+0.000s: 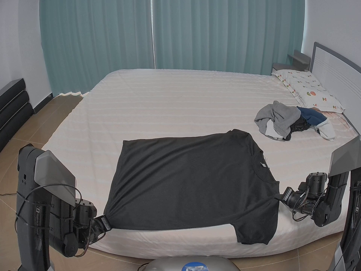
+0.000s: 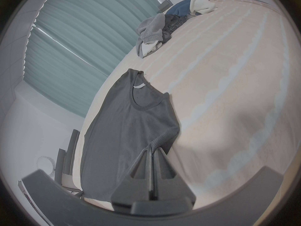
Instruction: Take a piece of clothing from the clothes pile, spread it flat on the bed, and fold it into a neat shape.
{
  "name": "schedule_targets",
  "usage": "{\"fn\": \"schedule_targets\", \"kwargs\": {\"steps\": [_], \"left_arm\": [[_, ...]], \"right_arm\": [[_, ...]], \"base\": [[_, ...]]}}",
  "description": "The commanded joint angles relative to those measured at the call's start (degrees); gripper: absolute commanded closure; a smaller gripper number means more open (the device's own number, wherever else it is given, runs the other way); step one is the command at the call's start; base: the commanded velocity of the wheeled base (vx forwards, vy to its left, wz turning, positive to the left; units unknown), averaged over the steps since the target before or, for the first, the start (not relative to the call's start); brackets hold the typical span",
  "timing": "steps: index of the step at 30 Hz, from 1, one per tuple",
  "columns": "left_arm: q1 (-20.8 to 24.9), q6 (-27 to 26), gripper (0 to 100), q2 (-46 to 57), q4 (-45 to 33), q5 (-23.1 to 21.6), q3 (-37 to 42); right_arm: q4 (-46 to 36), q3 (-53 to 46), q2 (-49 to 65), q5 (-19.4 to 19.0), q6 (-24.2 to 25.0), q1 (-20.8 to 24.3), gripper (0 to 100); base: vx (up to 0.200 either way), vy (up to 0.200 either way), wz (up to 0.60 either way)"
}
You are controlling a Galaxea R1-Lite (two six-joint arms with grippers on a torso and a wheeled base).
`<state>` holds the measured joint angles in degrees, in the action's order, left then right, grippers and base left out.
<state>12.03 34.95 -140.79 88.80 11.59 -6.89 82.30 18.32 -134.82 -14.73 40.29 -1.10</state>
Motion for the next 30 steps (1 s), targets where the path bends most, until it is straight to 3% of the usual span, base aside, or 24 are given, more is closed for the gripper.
{"fn": "schedule_targets", "kwargs": {"steps": [1,10,11,20,25,26,30], "left_arm": [[-0.2,0.0,100,-1.2,1.2,0.0,-0.1],[-0.3,0.1,100,-1.9,1.2,-0.1,-0.8],[-0.3,0.1,100,-1.8,1.1,-0.1,-0.8],[-0.4,0.1,100,-1.5,1.2,-0.1,-0.7],[-1.0,0.2,100,-1.4,1.2,-0.3,-0.8],[-1.0,0.2,100,-1.3,1.2,-0.3,-0.8],[-1.0,0.3,100,-1.1,1.2,-0.3,-0.8]], "right_arm": [[0.5,1.5,-0.7,0.2,0.1,-0.2,100],[0.8,2.4,-1.4,0.1,0.1,0.0,100],[1.0,2.5,-1.4,0.0,0.2,0.0,0],[4.6,0.0,0.4,0.1,0.3,-1.3,0],[4.5,-6.5,5.7,-2.4,-0.2,-1.2,0],[4.4,-8.5,5.6,-4.6,-1.3,-0.6,0],[4.4,-9.4,3.3,-5.4,-5.6,-0.6,0]], "base": [[0.000,0.000,0.00],[0.000,0.000,0.00],[0.000,0.000,0.00],[0.000,0.000,0.00],[0.000,0.000,0.00],[0.000,0.000,0.00],[0.000,0.000,0.00]]}}
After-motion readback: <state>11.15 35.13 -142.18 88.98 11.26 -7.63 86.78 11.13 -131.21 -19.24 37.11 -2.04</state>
